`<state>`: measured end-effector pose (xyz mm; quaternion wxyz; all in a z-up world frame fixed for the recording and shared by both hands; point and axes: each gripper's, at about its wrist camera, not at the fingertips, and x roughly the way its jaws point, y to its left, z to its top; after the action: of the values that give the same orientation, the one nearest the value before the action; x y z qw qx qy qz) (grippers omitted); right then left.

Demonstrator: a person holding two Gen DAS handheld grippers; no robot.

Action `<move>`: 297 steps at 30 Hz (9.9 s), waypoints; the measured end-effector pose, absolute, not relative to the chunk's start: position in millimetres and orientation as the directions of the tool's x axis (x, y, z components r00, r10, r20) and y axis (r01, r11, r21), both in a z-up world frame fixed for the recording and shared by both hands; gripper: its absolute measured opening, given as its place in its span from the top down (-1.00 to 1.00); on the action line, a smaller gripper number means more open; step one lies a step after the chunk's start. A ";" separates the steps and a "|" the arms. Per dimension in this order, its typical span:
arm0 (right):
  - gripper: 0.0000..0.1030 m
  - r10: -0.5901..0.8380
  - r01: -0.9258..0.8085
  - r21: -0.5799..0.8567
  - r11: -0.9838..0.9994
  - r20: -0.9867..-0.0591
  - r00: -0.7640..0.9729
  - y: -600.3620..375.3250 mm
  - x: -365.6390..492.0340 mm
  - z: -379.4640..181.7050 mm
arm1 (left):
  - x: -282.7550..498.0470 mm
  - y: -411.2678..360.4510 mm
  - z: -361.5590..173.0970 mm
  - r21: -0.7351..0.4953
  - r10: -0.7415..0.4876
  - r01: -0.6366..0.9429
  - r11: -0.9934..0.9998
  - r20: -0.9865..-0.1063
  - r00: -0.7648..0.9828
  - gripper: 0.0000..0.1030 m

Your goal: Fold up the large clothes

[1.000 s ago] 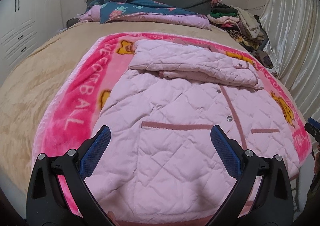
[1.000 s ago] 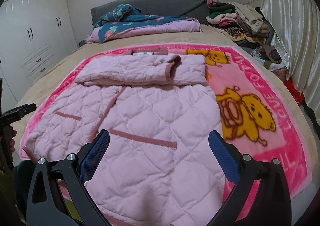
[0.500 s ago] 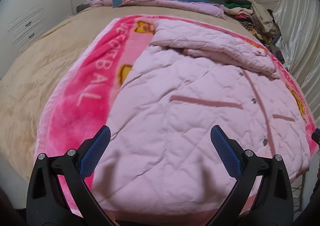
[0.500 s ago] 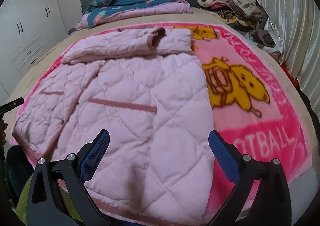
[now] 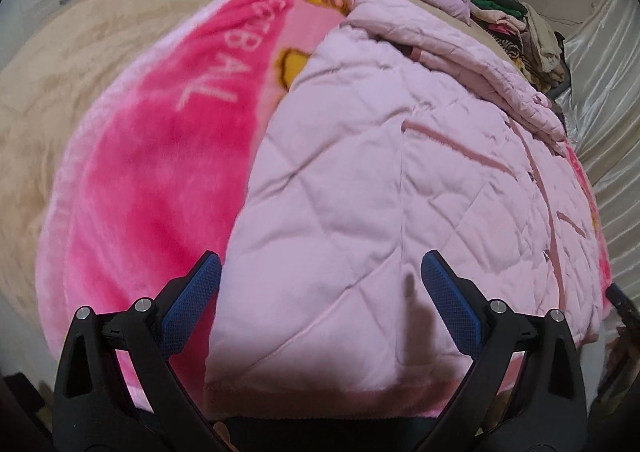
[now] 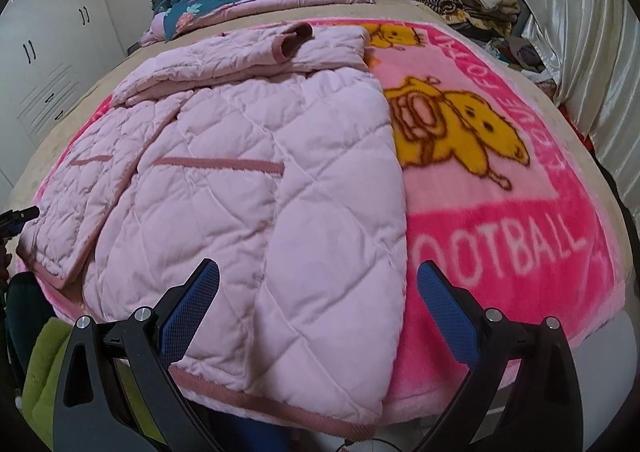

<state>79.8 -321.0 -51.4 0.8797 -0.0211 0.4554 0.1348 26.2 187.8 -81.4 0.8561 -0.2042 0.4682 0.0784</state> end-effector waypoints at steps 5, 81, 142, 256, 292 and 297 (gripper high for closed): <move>-0.91 0.228 -0.249 0.111 0.962 -0.828 0.513 -330.4 74.6 -62.0 | 21.8 192.2 -89.9 -0.341 -0.135 -0.314 0.886 -0.837 0.530 -0.82; 0.72 0.535 -0.408 0.350 0.843 -0.479 0.695 -339.7 130.5 61.5 | 81.9 134.2 55.9 -0.140 0.042 -0.156 0.978 -0.595 0.803 0.67; 0.72 0.440 -0.268 0.380 0.885 -0.497 0.748 -331.2 328.0 75.9 | 242.7 150.5 86.8 -0.002 0.277 -0.323 0.946 -0.506 0.817 0.62; -0.91 0.286 -0.123 0.285 0.951 -0.651 0.703 -295.4 333.3 -38.9 | 263.2 197.5 -29.6 -0.161 0.219 -0.453 0.877 -0.706 0.674 -0.81; -0.92 0.519 0.092 0.707 0.701 -0.595 0.614 -287.9 390.8 -109.9 | 298.5 217.6 -106.8 -0.687 -0.153 -0.414 0.597 -0.604 0.782 -0.84; -0.74 0.517 0.033 0.693 0.720 -0.568 0.640 -281.0 391.8 -108.4 | 306.7 216.3 -100.9 -0.645 -0.132 -0.404 0.649 -0.619 0.775 -0.64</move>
<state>391.8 -281.0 -108.4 0.8373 0.3449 0.3988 0.1444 306.7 216.3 -100.9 0.8474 -0.4113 0.3260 0.0804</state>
